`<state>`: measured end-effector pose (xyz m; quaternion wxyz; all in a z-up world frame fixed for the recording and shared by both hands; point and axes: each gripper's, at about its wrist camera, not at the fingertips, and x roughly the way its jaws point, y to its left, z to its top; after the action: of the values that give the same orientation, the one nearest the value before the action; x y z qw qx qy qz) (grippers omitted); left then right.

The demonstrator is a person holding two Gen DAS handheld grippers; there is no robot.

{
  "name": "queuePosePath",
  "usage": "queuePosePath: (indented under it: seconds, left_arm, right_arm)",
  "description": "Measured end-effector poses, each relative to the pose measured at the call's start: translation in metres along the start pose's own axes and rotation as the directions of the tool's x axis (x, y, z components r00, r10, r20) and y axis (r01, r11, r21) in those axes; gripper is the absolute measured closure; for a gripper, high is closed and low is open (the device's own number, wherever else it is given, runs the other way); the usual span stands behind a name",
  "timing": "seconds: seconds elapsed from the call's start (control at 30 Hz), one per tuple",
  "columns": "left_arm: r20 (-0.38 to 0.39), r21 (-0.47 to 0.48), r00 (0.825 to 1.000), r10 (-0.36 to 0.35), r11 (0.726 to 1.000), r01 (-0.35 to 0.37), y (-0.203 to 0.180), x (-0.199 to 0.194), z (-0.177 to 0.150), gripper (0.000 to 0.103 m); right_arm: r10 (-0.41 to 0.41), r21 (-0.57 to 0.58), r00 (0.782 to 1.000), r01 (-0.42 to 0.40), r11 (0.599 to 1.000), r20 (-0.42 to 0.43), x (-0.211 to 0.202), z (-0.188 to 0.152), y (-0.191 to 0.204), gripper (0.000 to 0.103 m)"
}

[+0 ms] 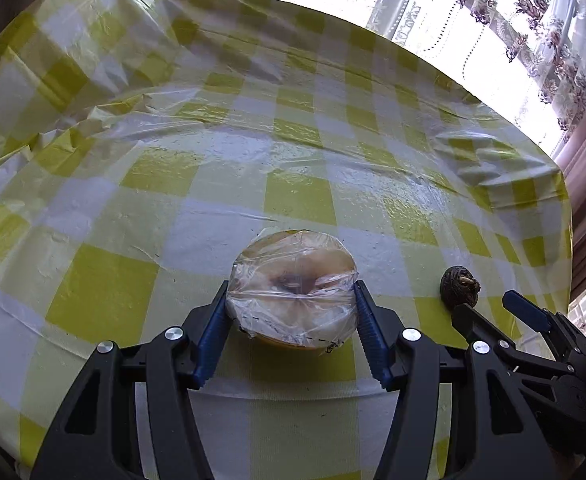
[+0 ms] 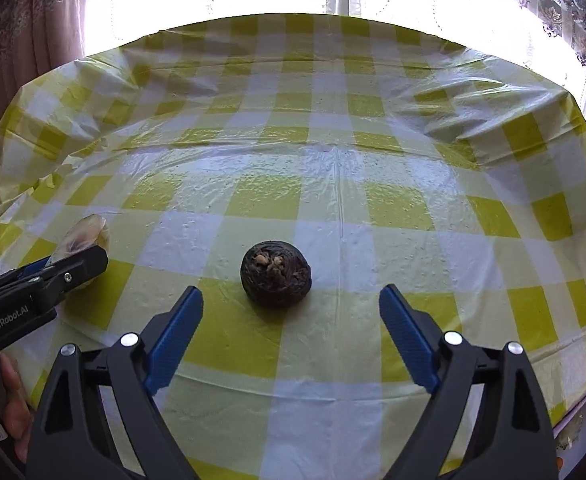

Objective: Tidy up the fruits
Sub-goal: 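Grasp the bagged pale fruit with the left tool while the right tool grasps the dark fruit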

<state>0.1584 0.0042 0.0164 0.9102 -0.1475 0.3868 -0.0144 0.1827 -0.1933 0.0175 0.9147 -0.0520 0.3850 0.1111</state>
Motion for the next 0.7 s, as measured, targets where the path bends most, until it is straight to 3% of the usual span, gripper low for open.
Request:
queuePosePath:
  seconds: [0.27, 0.37, 0.7]
  left_arm:
    - [0.009, 0.025, 1.000, -0.009, 1.000, 0.009, -0.004, -0.001, -0.002, 0.047]
    - [0.006, 0.034, 1.000, -0.013, 0.999, 0.013, -0.006, 0.000, -0.003, 0.047]
    - [0.008, 0.066, 1.000, -0.018, 0.998, 0.017, -0.015, -0.001, -0.004, 0.047]
  right_arm:
    - [-0.008, 0.010, 0.999, 0.008, 1.000, -0.039, 0.026, 0.011, 0.002, 0.046]
    - [0.013, -0.004, 0.999, -0.013, 1.000, -0.035, 0.026, 0.011, 0.005, 0.063]
    - [0.032, -0.008, 0.999, -0.033, 0.999, -0.027, 0.015, 0.004, 0.004, 0.063]
